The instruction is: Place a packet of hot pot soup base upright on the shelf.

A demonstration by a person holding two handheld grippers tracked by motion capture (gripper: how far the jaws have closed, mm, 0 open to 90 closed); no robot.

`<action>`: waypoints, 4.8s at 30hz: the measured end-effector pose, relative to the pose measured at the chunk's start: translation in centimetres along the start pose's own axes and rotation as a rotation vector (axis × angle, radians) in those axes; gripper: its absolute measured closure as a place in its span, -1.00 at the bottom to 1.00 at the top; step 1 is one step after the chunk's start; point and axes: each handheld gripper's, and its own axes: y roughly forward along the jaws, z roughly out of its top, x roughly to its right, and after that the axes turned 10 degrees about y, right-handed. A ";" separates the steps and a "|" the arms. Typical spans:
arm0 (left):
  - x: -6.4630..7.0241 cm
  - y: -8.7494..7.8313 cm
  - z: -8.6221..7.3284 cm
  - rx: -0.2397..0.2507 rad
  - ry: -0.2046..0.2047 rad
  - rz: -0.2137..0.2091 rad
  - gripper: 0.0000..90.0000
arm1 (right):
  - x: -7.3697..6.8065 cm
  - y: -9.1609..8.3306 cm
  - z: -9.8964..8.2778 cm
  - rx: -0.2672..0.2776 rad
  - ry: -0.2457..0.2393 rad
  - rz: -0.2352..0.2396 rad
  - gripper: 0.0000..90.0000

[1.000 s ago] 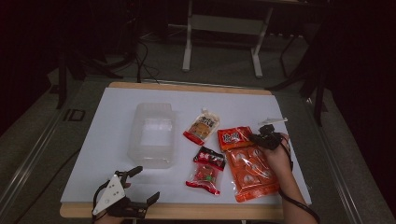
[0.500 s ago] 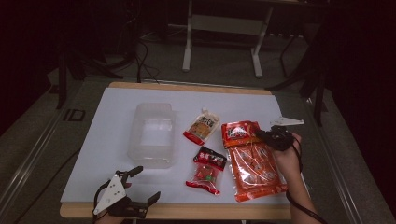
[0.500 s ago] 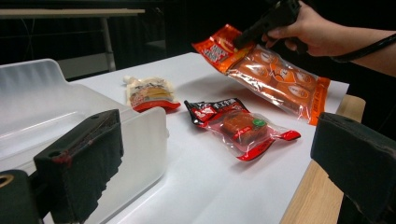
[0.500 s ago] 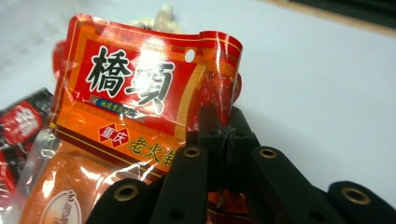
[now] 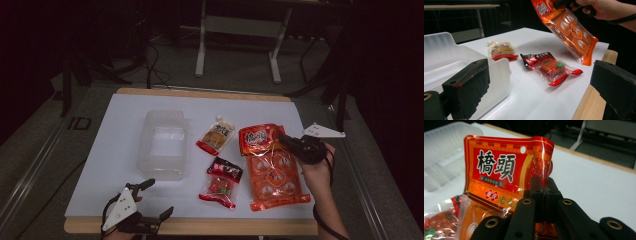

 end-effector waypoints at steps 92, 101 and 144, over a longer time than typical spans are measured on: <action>-2.5 11.5 12.8 0.046 0.121 -0.401 0.59 | -16.2 -6.5 6.3 0.243 -0.314 0.361 0.91; -3.2 10.7 14.0 0.036 0.145 -0.347 0.59 | -16.0 -6.7 6.7 0.295 -0.284 0.325 0.37; -15.4 6.4 10.8 0.075 0.022 0.218 0.59 | -11.7 -5.2 2.4 0.284 -0.162 0.291 -0.69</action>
